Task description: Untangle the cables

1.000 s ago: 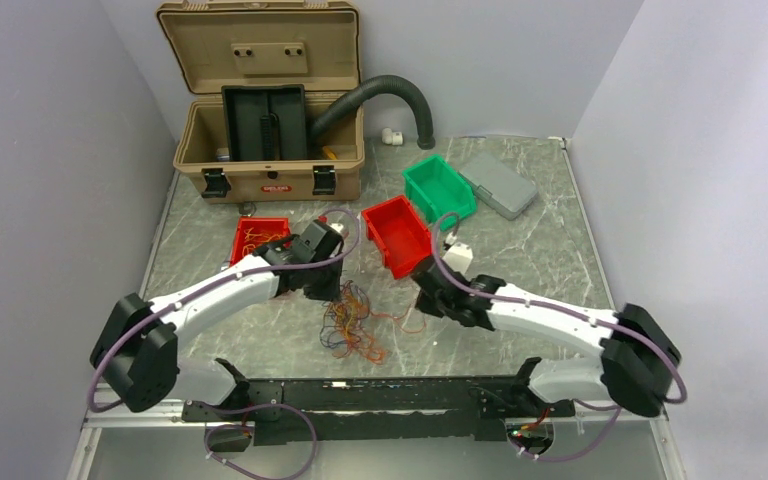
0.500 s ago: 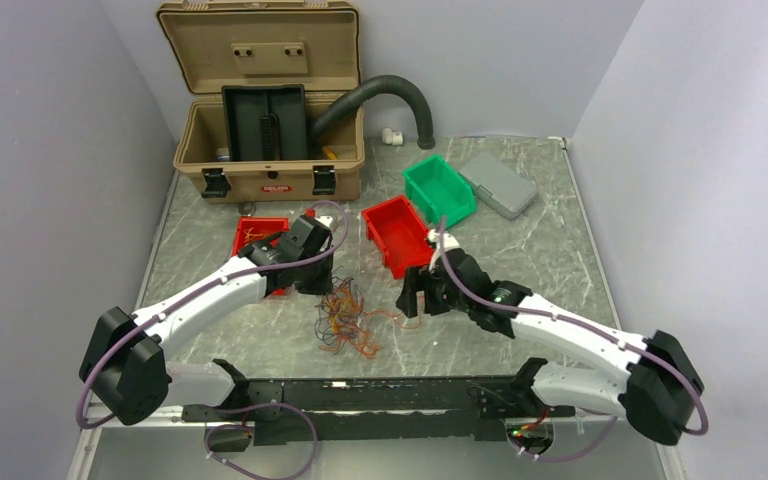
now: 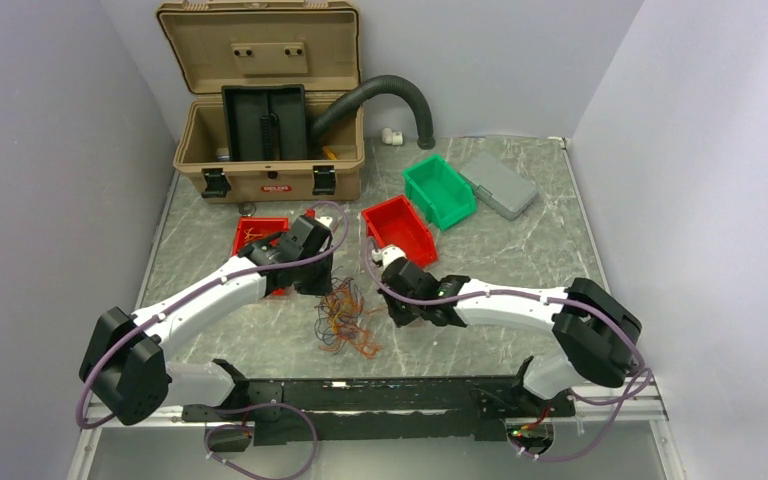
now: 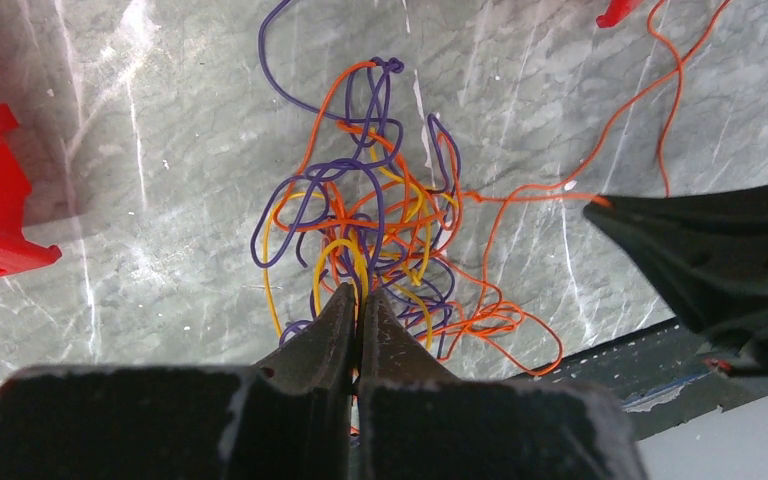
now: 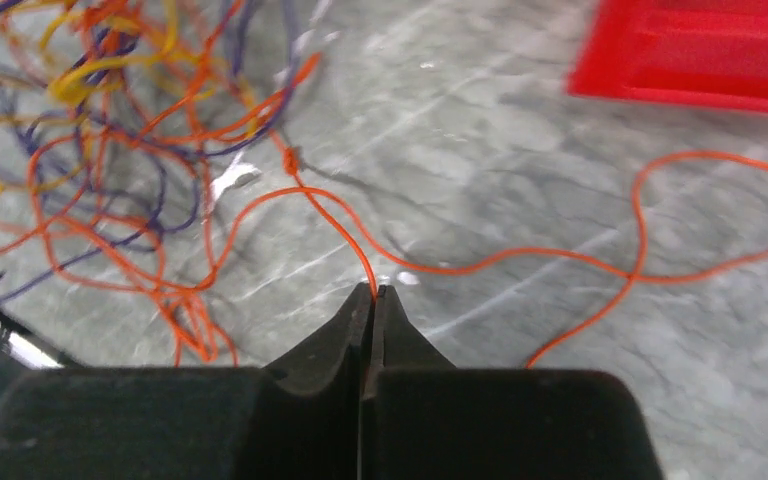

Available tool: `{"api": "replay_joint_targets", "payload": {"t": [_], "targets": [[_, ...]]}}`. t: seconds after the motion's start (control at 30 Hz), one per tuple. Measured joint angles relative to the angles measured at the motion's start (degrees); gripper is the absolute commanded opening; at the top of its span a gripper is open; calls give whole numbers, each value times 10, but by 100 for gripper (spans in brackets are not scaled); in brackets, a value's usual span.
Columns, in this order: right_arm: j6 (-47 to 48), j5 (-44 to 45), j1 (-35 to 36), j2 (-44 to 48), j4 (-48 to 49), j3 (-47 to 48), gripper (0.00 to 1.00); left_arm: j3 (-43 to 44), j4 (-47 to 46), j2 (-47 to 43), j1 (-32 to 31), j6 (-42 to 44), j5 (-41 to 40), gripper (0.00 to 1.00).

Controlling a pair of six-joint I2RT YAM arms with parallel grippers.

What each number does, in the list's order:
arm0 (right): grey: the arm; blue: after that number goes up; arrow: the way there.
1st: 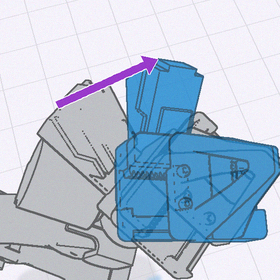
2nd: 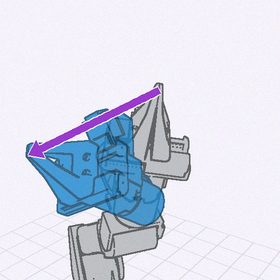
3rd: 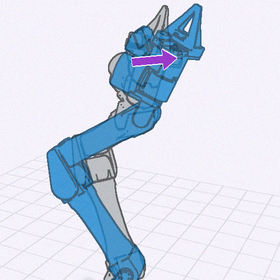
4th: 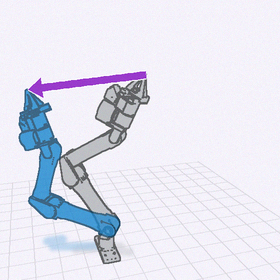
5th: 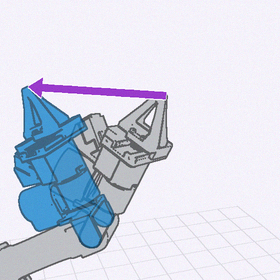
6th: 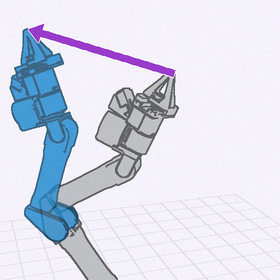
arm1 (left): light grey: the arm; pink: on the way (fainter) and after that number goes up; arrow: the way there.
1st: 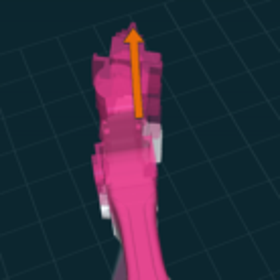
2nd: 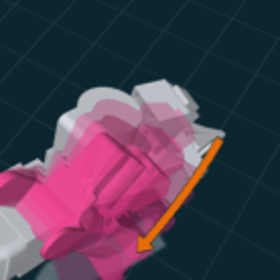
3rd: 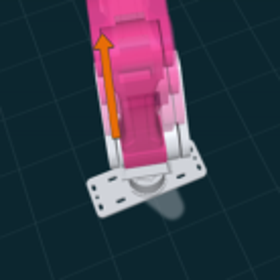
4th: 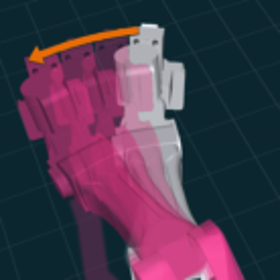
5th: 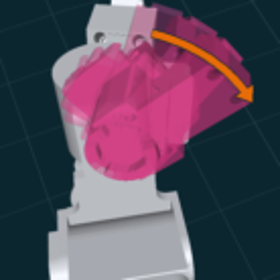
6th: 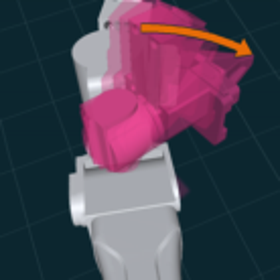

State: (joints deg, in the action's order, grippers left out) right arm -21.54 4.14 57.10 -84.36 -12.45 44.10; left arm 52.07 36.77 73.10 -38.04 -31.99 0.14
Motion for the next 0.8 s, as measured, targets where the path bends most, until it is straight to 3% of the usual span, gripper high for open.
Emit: {"api": "replay_joint_targets", "payload": {"t": [0.1,0.23,0.4,0.53,0.7,0.8], "targets": [[-31,71,-2,15,-12,-2,0,3,8,0,2,-1,-5,0],[-100,162,-31,116,-59,-26,0,4,21,-4,18,-10,-29,0],[-214,259,-171,275,-150,-53,0,0,41,-30,60,-42,-70,0],[-292,320,-228,387,-237,-66,0,-14,52,-75,87,-69,-106,0],[-349,375,-254,435,-322,-53,0,-26,57,-98,94,-81,-119,0],[-337,379,-256,434,-333,-36,0,-31,56,-95,94,-77,-114,0]]}}
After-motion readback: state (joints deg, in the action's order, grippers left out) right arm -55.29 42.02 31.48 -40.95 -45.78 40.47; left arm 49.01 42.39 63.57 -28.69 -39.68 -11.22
